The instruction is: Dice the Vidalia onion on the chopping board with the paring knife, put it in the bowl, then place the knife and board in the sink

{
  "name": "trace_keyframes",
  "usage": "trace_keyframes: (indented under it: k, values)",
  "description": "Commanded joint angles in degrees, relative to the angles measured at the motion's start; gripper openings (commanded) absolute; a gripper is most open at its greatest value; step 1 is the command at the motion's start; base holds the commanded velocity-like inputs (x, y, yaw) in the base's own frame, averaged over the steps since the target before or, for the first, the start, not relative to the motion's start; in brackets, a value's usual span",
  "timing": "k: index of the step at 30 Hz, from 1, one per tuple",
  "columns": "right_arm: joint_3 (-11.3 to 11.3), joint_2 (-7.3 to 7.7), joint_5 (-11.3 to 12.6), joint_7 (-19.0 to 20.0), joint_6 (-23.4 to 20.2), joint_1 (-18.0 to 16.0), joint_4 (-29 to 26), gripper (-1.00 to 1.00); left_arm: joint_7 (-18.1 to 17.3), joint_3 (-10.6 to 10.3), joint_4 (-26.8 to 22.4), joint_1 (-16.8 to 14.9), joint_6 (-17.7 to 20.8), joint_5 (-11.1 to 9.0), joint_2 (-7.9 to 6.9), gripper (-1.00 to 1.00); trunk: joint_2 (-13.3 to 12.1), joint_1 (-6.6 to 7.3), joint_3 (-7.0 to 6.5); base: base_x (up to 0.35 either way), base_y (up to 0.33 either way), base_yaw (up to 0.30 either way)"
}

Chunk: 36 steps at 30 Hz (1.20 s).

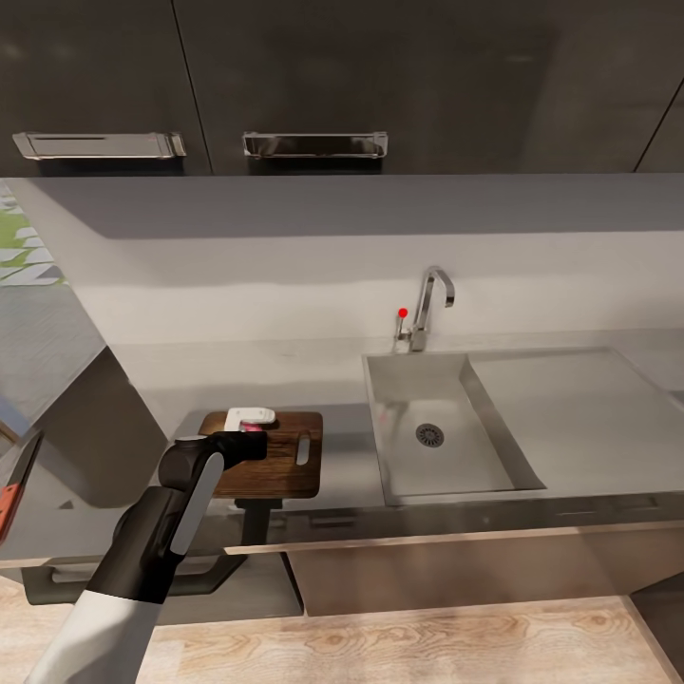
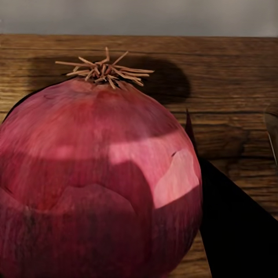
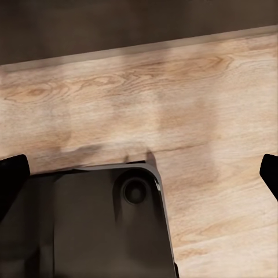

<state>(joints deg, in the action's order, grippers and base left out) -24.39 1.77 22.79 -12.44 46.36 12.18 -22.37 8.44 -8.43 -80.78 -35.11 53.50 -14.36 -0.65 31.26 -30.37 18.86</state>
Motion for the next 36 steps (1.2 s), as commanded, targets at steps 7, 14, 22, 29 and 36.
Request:
trace_keyframes:
  k: [7,14,22,29,36]
  values:
    - [-0.5,0.07,0.2,-0.5,0.0,0.0,-0.1,1.00,0.6,-0.1,0.0,0.0,0.2,-0.6,-0.05,-1.00,0.1,-0.02,0.07,0.000,0.000,0.000]
    - [-0.5,0.07,0.2,-0.5,0.0,0.0,-0.2,1.00,0.6,-0.1,0.0,-0.1,0.2,-0.5,-0.05,-1.00,0.1,-0.02,0.07,0.000,0.000,0.000]
    - [-0.5,0.07,0.2,-0.5,0.0,0.0,-0.2,1.00,0.6,-0.1,-0.3,0.0,0.0,-0.5,-0.20,1.00,0.1,-0.02,0.07,0.000,0.000,0.000]
    - [-0.5,0.07,0.2,-0.5,0.0,0.0,-0.1,1.00,0.6,-0.1,-0.2,0.0,0.0,-0.5,-0.14,1.00,0.1,-0.02,0.07,0.000,0.000,0.000]
    - [-0.5,0.07,0.2,-0.5,0.0,0.0,-0.1,1.00,0.6,0.0,-0.4,0.0,0.0,-0.5,-0.14,1.00,0.1,-0.02,0.07,0.000,0.000,0.000]
